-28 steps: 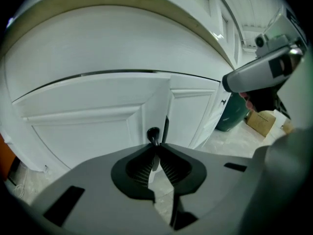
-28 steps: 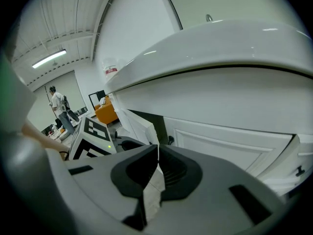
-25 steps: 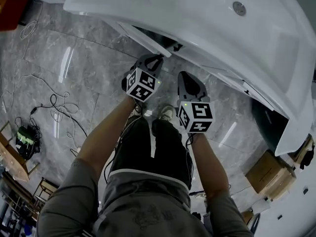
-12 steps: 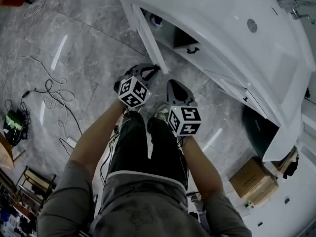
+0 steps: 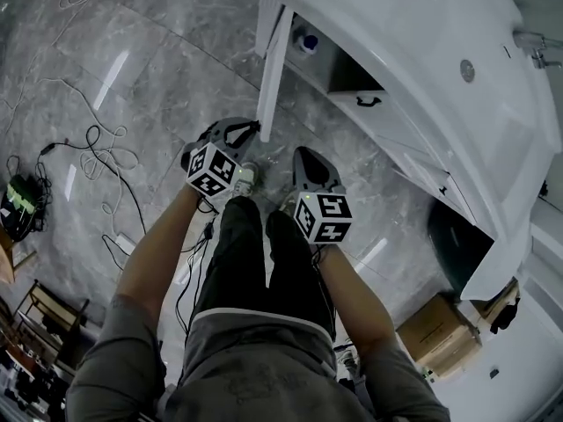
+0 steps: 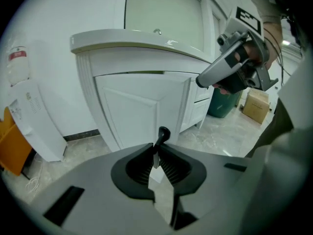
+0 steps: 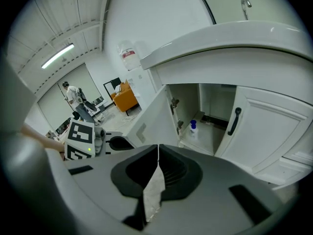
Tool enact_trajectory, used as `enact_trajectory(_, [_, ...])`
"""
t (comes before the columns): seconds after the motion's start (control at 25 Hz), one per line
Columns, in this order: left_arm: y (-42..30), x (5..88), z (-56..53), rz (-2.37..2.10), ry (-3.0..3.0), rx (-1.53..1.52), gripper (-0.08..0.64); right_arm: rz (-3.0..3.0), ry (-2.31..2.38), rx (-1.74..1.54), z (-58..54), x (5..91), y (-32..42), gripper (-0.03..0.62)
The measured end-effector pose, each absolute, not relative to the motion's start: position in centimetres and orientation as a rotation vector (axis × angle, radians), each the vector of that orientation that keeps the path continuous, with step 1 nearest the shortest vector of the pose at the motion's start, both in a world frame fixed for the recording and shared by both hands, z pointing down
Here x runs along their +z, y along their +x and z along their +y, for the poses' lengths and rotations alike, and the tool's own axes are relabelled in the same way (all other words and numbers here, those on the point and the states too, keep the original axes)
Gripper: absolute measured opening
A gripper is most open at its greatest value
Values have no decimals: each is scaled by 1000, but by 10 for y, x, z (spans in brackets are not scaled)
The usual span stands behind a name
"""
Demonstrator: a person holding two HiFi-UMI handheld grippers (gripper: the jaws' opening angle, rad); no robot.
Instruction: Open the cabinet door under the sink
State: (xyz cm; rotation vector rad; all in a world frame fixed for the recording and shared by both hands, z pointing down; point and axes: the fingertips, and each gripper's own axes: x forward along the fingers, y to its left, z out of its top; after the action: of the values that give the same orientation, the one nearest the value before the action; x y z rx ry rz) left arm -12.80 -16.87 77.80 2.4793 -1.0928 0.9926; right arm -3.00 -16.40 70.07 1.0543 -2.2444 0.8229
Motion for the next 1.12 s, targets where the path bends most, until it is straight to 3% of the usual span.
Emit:
enact_trajectory(0.56, [-302,802,-166,-1519,2097,910,43,-2289,917,829,-146,703,-69,29])
enact_trajectory(1.12, [-304,741,-165,-1564,2136,860,38,-2288,917,786,-152,677,-63,29])
